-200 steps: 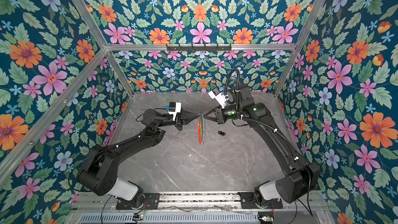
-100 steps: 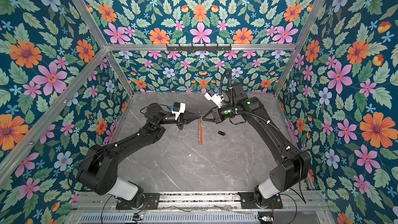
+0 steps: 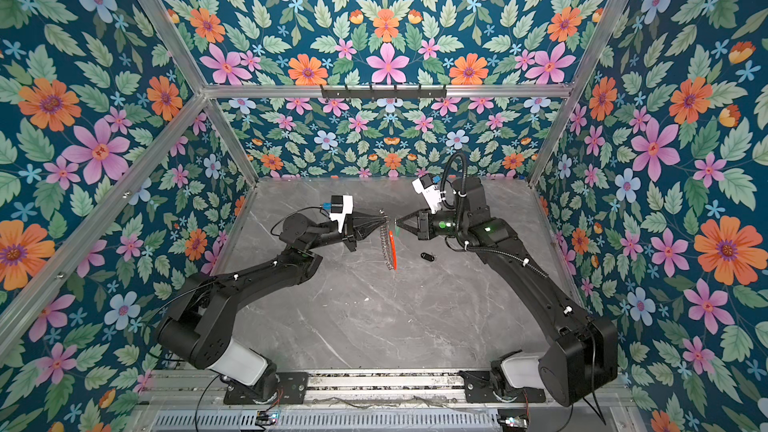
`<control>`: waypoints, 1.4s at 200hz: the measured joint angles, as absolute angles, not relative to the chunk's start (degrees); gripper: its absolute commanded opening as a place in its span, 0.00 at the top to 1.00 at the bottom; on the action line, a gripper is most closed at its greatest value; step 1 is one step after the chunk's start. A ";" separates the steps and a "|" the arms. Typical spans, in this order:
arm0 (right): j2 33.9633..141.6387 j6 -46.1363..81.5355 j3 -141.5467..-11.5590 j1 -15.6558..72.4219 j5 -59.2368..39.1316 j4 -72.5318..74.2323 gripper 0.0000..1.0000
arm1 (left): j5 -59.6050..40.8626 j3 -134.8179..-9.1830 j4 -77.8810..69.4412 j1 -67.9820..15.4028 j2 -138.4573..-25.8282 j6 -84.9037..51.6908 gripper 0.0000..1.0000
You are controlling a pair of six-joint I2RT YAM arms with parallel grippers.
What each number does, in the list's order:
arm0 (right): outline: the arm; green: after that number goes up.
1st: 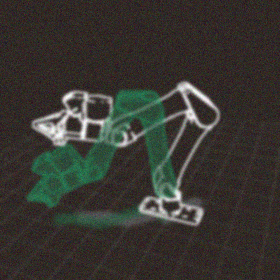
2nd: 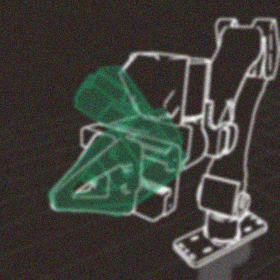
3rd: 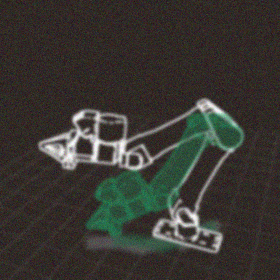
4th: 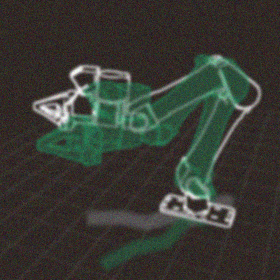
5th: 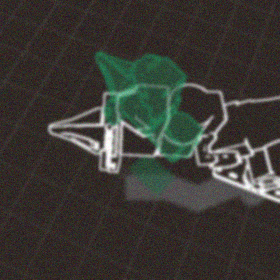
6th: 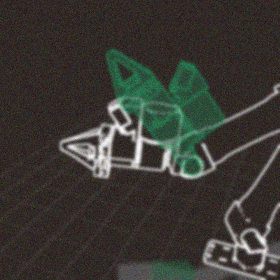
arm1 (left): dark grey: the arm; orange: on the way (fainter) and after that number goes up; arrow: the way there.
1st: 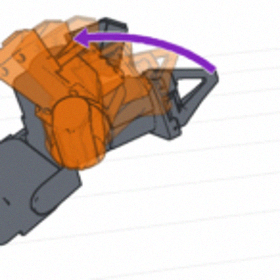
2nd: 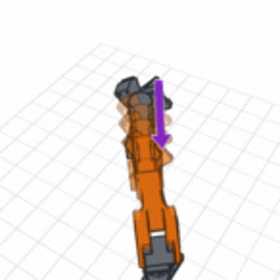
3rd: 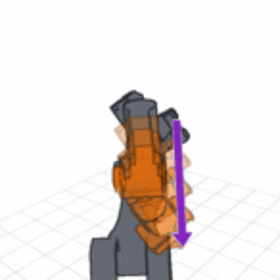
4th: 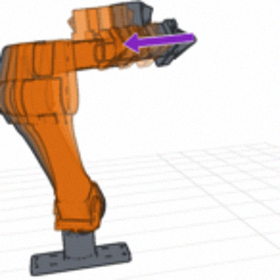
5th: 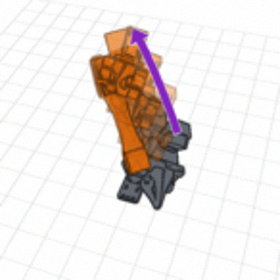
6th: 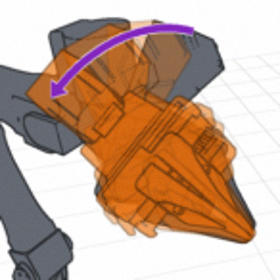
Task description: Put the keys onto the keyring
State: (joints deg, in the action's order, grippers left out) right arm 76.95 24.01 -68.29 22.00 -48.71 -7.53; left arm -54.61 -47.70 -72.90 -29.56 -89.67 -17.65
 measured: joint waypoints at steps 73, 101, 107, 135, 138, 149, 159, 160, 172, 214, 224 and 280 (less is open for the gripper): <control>78.98 41.69 -64.29 21.93 -54.00 18.90 1.00 | -50.09 -47.11 -78.04 -30.37 -89.03 -20.58 1.00; 78.74 43.33 -63.77 21.93 -54.94 21.82 1.00 | -49.01 -46.35 -78.02 -30.37 -88.09 -20.34 1.00; 78.56 43.35 -63.64 21.93 -55.02 22.00 1.00 | -48.77 -46.26 -77.89 -30.35 -87.72 -19.97 1.00; 77.52 43.24 -63.35 21.93 -55.27 21.93 1.00 | -47.24 -46.17 -76.14 -30.11 -85.65 -17.65 1.00; 77.45 43.20 -63.35 21.93 -55.29 21.87 1.00 | -47.13 -46.13 -76.03 -30.06 -85.49 -17.56 1.00; 77.19 42.76 -63.42 21.93 -55.37 21.39 1.00 | -46.72 -46.00 -75.81 -29.80 -85.03 -17.23 1.00; 77.03 42.13 -63.66 21.93 -55.51 20.49 1.00 | -46.41 -45.98 -75.46 -29.61 -84.79 -16.34 1.00; 77.01 42.00 -63.70 21.93 -55.53 20.38 1.00 | -46.41 -45.98 -75.44 -29.61 -84.77 -16.32 1.00; 76.86 41.54 -64.10 21.93 -55.86 19.42 1.00 | -46.19 -46.00 -74.63 -29.34 -84.58 -16.10 1.00; 77.10 40.27 -65.52 22.98 -56.14 17.65 1.00 | -46.06 -46.74 -74.22 -29.61 -86.30 -16.21 1.00; 77.32 40.23 -65.69 23.33 -56.10 17.58 1.00 | -46.09 -46.81 -74.67 -29.65 -86.80 -16.62 1.00; 77.84 39.88 -66.35 23.57 -53.71 16.10 1.00 | -46.19 -47.05 -77.36 -29.71 -87.26 -18.26 1.00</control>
State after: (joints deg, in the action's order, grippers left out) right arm 77.84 39.88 -66.35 23.57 -53.71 16.10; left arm -46.19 -47.05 -77.36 -29.71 -87.26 -18.26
